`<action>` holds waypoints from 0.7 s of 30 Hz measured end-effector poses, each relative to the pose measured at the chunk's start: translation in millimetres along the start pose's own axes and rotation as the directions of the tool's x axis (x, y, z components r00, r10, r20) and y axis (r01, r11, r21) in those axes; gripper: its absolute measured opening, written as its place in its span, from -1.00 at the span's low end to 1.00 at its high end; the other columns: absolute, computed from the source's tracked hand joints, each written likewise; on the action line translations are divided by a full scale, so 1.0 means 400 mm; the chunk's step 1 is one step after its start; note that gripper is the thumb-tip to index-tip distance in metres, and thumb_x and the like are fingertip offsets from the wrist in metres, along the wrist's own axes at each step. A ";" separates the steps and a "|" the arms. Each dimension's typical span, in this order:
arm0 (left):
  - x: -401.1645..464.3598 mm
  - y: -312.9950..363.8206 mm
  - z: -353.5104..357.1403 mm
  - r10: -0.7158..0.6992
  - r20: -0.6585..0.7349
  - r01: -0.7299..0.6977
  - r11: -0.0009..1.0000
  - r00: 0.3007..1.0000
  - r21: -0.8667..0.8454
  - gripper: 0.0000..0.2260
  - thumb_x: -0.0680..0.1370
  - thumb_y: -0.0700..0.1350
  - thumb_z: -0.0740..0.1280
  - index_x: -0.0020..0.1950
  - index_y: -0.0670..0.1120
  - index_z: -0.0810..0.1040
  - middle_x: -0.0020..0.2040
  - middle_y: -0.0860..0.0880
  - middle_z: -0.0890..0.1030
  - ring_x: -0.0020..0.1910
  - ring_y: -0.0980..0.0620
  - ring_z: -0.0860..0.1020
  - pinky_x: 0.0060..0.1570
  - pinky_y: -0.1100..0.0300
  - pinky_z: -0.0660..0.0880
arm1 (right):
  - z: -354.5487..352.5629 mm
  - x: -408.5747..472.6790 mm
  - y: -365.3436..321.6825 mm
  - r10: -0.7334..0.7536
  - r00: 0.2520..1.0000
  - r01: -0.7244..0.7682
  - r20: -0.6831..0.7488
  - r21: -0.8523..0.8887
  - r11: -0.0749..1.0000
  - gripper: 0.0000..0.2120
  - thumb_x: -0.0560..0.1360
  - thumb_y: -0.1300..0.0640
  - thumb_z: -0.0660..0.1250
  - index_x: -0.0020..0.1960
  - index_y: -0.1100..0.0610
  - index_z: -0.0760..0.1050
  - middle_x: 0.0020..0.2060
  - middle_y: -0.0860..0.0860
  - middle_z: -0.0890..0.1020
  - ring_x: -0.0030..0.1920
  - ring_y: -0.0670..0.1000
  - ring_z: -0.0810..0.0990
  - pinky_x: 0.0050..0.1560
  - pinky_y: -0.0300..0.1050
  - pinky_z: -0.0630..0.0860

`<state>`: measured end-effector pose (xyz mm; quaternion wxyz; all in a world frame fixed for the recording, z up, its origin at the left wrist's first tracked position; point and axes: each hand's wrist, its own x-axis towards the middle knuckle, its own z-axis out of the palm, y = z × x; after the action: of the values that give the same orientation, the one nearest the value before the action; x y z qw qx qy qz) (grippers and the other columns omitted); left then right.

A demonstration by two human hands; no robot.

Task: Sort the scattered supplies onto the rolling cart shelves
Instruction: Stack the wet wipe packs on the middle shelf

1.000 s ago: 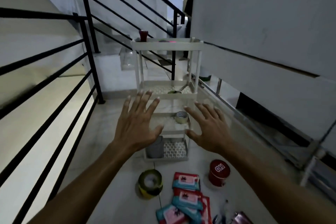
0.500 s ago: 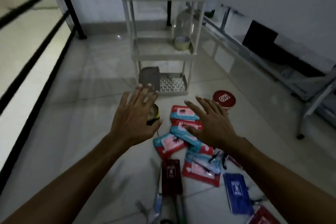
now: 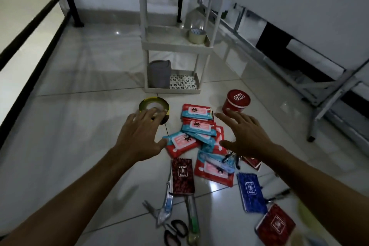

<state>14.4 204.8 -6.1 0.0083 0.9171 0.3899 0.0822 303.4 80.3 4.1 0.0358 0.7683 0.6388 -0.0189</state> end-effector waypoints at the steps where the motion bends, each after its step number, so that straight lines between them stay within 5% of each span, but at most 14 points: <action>1: 0.001 -0.010 0.003 -0.022 0.021 0.022 0.999 1.000 -0.030 -0.24 0.45 0.30 0.26 0.55 0.02 0.10 0.52 -0.10 0.24 0.45 -0.10 0.28 0.33 -0.06 0.29 | -0.005 0.008 0.001 0.011 1.000 -0.011 0.004 0.004 1.000 -0.10 0.41 -0.36 0.31 0.55 -0.22 -0.14 0.58 0.01 0.03 0.55 0.11 0.02 0.48 0.18 0.00; 10: 0.094 -0.013 0.093 0.012 0.209 0.001 0.998 0.978 -0.065 -0.17 0.46 0.27 0.32 0.56 0.02 -0.03 0.55 -0.10 0.15 0.43 -0.12 0.29 0.25 -0.06 0.38 | 0.096 0.083 0.013 -0.076 0.995 0.076 0.063 -0.006 0.997 -0.07 0.38 -0.40 0.29 0.54 -0.22 -0.17 0.57 0.03 0.03 0.54 0.14 0.04 0.47 0.20 0.02; 16: 0.205 -0.010 0.144 0.089 0.449 -0.109 0.994 0.889 0.019 -0.14 0.48 0.24 0.33 0.58 0.01 -0.11 0.54 -0.12 0.16 0.43 -0.09 0.32 0.25 0.01 0.41 | 0.216 0.157 0.047 -0.135 0.976 0.133 0.172 0.022 0.991 0.00 0.36 -0.30 0.39 0.52 -0.23 -0.23 0.57 0.02 0.02 0.52 0.13 0.12 0.43 0.20 0.20; 21: 0.256 0.018 0.189 0.043 0.556 -0.072 0.997 0.830 0.031 -0.13 0.48 0.23 0.34 0.58 -0.01 -0.11 0.51 -0.16 0.21 0.41 -0.10 0.33 0.30 -0.02 0.41 | 0.261 0.217 0.100 -0.228 0.948 0.229 0.224 0.023 0.973 0.01 0.36 -0.32 0.37 0.53 -0.21 -0.26 0.57 0.02 -0.02 0.53 0.12 0.06 0.47 0.18 0.12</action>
<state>101.2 276.9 -65.4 0.0956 0.9127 0.3451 -0.1969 360.5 149.9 -105.0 0.1065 0.6820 0.7153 -0.1088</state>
